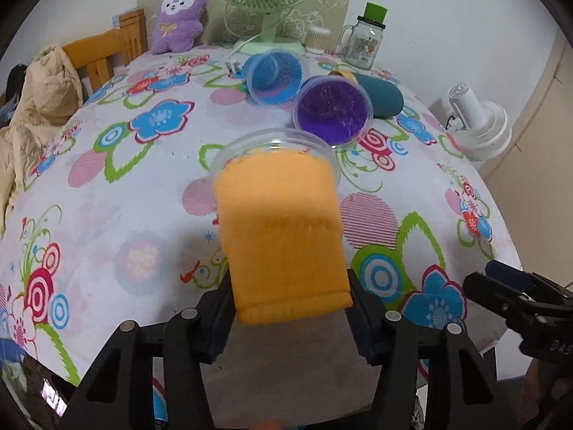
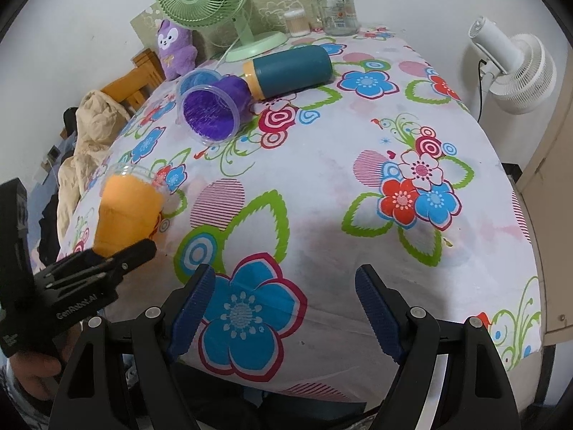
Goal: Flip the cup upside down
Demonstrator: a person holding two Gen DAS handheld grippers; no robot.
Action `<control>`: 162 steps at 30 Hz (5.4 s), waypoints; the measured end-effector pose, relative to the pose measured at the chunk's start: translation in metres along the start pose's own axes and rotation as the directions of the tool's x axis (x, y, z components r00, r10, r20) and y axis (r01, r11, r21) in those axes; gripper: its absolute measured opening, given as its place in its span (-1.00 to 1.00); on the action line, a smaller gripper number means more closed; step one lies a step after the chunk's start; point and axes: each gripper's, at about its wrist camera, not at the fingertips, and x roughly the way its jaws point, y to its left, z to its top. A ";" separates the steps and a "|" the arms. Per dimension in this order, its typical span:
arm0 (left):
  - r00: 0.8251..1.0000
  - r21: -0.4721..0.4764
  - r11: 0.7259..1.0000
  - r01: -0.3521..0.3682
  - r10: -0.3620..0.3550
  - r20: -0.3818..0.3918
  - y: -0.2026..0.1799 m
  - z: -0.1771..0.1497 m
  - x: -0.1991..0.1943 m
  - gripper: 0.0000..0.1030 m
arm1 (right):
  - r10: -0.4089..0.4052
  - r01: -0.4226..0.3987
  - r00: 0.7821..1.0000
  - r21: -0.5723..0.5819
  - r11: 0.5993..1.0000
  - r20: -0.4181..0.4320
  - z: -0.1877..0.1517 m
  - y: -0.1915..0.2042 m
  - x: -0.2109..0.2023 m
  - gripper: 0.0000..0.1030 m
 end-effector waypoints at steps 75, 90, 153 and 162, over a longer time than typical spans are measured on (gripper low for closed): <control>0.988 0.014 0.999 0.033 -0.035 0.150 0.016 0.033 -0.056 0.06 | -0.013 0.013 1.000 -0.034 0.999 -0.006 -0.003 0.016 0.001 0.61; 0.986 0.001 0.999 0.036 -0.036 0.162 0.022 0.031 -0.061 0.38 | -0.004 0.007 0.999 -0.067 0.998 0.039 0.013 0.037 -0.010 0.61; 0.939 0.014 1.000 -0.021 0.015 0.344 0.045 0.047 -0.113 1.00 | -0.105 0.161 0.943 -0.155 0.975 0.317 0.059 0.113 -0.067 0.92; 0.948 -0.007 1.000 -0.027 0.028 0.318 0.052 0.049 -0.108 1.00 | -0.114 0.170 0.939 -0.150 0.974 0.325 0.061 0.114 -0.065 0.92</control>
